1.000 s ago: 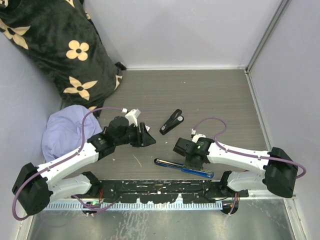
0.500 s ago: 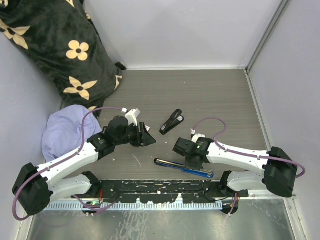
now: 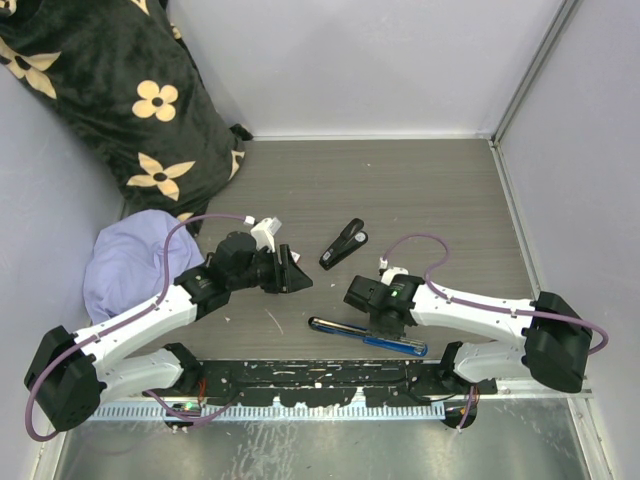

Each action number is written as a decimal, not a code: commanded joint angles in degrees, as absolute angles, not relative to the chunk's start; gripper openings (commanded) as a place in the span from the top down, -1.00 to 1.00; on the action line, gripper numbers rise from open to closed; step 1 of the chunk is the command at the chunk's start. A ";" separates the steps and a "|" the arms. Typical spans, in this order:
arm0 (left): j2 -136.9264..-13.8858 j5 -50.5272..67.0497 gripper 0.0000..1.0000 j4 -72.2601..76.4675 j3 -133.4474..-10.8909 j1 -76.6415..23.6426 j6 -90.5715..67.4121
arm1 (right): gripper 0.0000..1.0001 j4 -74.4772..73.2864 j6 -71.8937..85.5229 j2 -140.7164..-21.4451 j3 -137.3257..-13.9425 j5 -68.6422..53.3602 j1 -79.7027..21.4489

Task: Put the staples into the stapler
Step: Install the staple into the stapler.

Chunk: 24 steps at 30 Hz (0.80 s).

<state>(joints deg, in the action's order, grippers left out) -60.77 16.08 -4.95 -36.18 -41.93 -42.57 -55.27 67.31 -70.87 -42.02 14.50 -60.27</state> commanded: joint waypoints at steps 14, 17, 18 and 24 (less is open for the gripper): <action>-60.47 17.34 0.07 -1.85 -36.38 -41.48 -41.63 | 0.24 -56.12 67.54 -71.46 -42.17 17.35 -60.41; -60.47 17.40 0.07 -1.84 -36.31 -41.48 -41.67 | 0.23 -56.41 67.50 -71.33 -42.48 17.56 -60.40; -60.47 17.36 0.07 -1.81 -36.30 -41.47 -41.69 | 0.23 -56.55 67.50 -71.31 -42.64 17.58 -60.44; -60.47 17.45 0.07 -1.76 -36.21 -41.47 -41.75 | 0.20 -58.43 67.44 -70.31 -44.83 18.20 -60.39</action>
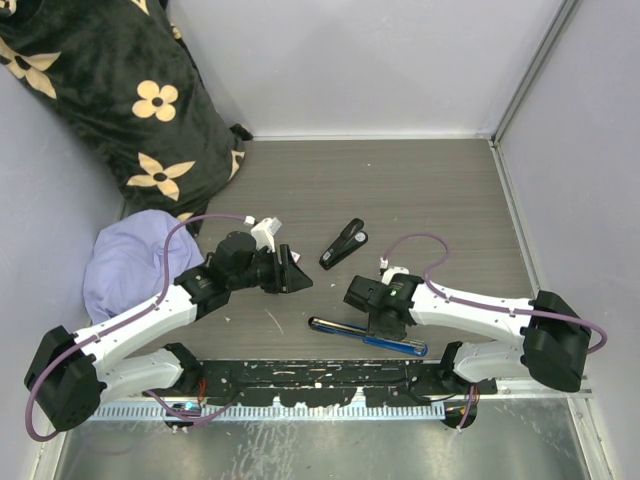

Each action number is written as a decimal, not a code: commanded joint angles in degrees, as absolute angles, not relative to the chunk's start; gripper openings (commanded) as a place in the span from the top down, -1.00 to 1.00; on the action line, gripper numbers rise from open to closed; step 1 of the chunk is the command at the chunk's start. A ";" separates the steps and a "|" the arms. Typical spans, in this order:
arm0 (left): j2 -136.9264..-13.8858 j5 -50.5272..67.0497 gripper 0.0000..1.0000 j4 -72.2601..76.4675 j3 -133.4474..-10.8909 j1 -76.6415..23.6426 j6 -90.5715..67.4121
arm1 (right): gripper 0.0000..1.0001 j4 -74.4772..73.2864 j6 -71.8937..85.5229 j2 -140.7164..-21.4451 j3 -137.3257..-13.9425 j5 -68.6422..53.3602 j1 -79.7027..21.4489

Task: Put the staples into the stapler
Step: Install the staple into the stapler, then adjust the staple in the stapler.

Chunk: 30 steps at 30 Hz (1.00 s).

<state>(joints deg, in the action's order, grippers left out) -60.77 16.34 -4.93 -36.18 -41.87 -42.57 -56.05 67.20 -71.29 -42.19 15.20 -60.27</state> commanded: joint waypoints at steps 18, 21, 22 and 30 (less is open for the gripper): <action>-60.67 17.68 0.07 -1.30 -35.77 -41.35 -42.36 | 0.48 -57.98 65.92 -67.79 -43.06 15.19 -60.42; -60.73 17.82 0.07 -1.39 -35.77 -41.35 -42.46 | 0.48 -57.18 65.91 -68.23 -42.81 15.39 -60.45; -60.74 17.79 0.07 -1.40 -35.77 -41.31 -42.45 | 0.49 -57.10 65.85 -68.50 -42.80 15.57 -60.42; -60.97 17.82 0.07 -1.31 -35.77 -41.33 -42.58 | 0.49 -56.12 65.90 -69.81 -41.46 15.88 -60.39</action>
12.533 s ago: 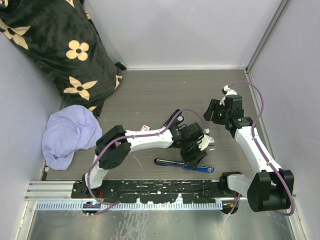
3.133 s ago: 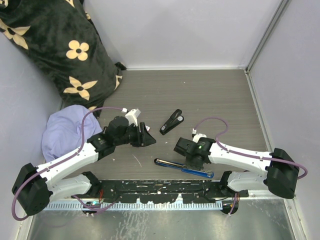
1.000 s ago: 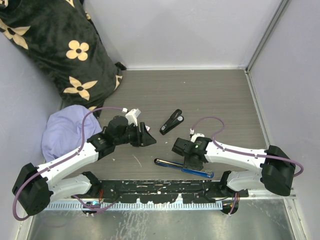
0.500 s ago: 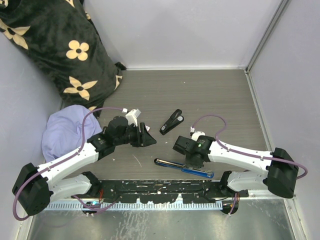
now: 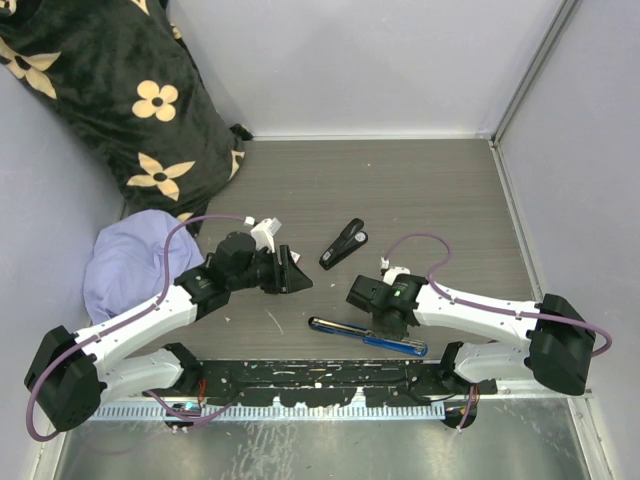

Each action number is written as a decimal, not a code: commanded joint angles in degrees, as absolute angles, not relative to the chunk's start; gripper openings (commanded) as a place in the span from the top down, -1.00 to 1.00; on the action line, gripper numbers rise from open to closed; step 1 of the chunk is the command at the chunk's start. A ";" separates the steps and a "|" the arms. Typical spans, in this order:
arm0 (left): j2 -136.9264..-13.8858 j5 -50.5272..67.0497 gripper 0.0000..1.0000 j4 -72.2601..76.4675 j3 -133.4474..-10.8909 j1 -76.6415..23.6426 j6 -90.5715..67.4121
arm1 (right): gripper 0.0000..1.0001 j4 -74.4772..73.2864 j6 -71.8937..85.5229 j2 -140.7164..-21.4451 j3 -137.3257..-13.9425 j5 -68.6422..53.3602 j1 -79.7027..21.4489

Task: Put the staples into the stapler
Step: Adjust the staple in the stapler.

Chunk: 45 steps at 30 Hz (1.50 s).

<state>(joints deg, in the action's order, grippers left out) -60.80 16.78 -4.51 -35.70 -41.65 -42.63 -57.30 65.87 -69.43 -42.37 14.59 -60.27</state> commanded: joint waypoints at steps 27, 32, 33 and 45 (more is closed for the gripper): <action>-60.47 18.05 0.07 -1.19 -35.60 -41.18 -42.76 | 0.54 -56.87 64.60 -70.23 -44.61 18.12 -60.46; -60.38 18.12 0.07 -1.32 -35.60 -41.18 -42.71 | 0.59 -55.75 64.38 -71.63 -44.04 18.04 -60.38; -60.38 18.21 0.07 -1.32 -35.65 -41.22 -42.67 | 0.59 -55.57 64.34 -71.81 -43.97 17.94 -60.41; -60.51 18.29 0.06 -1.30 -35.68 -40.97 -42.63 | 0.62 -53.44 64.25 -73.12 -41.89 16.81 -60.41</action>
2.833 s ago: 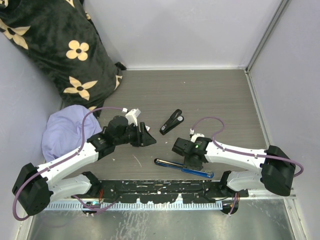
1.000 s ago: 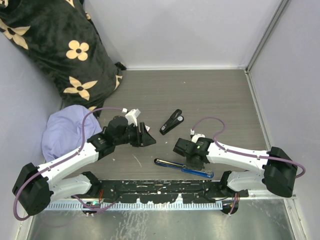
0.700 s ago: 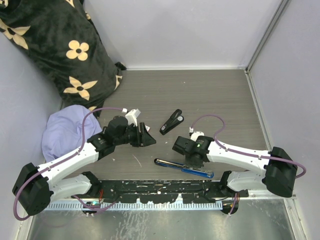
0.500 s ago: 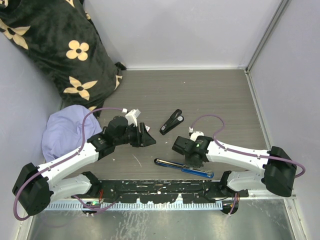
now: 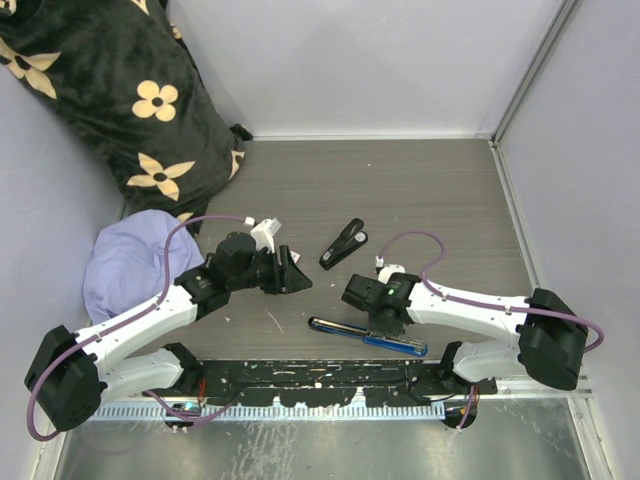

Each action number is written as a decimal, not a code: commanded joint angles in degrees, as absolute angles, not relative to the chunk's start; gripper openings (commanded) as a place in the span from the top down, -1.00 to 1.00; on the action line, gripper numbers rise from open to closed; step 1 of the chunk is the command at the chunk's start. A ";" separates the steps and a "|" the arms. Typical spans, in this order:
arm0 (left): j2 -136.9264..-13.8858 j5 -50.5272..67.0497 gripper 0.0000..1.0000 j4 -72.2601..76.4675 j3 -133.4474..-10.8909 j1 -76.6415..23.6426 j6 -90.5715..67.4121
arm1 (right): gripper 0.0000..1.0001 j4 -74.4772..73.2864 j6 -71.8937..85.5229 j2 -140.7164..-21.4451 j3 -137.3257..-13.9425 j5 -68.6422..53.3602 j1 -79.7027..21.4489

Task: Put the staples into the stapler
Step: Adjust the staple in the stapler.

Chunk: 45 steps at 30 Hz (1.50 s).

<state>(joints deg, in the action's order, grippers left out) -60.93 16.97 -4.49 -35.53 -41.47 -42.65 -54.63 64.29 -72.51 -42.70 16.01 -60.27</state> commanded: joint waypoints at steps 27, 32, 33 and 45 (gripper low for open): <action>-60.16 18.20 0.05 -1.07 -35.43 -40.80 -42.72 | 0.59 -57.81 63.90 -71.32 -47.28 19.14 -60.41; -60.07 18.30 0.05 -1.05 -35.42 -40.82 -42.80 | 0.53 -58.49 63.67 -71.53 -49.10 19.75 -60.42; -60.03 18.36 0.05 -1.05 -35.38 -40.82 -42.80 | 0.53 -58.46 63.59 -71.75 -48.98 19.92 -60.43; -59.45 18.23 0.05 -1.40 -35.29 -40.77 -42.80 | 0.31 -56.60 62.34 -74.43 -45.88 18.86 -60.38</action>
<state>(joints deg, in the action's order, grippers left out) -60.88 17.26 -4.05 -35.31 -41.12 -42.68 -56.84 62.65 -74.04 -46.70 17.52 -60.27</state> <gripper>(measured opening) 0.474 0.344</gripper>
